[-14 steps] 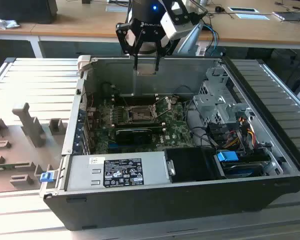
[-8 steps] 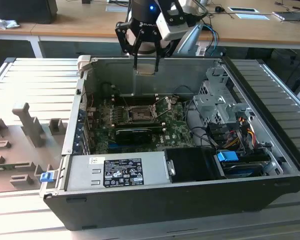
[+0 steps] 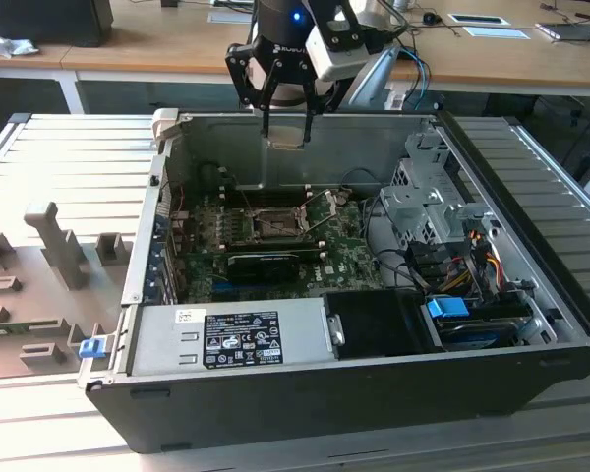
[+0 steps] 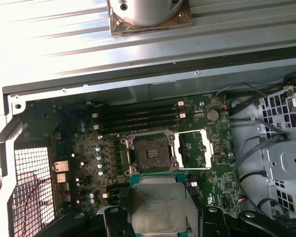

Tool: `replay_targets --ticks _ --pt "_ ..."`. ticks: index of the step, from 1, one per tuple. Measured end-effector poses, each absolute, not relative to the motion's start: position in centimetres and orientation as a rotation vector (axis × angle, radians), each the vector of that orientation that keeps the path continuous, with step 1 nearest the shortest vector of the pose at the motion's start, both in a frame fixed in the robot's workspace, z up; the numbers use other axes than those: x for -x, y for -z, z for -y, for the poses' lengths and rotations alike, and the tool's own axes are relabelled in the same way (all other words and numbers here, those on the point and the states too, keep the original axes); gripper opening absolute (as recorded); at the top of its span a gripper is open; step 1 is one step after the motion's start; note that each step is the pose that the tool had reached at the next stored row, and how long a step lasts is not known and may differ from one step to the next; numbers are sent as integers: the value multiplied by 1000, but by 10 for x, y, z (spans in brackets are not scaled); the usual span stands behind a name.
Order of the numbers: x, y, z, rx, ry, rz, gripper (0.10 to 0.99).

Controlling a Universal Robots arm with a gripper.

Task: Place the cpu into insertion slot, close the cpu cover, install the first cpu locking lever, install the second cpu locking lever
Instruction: 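Place the cpu into insertion slot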

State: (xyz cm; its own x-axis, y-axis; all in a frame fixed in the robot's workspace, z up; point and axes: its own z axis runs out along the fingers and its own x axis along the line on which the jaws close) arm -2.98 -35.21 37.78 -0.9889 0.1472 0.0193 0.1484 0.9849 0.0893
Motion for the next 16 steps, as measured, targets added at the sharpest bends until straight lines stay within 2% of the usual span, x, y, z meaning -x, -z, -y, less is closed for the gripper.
replay_targets --ticks 16 --pt "30 -377 352 443 143 3100 529"
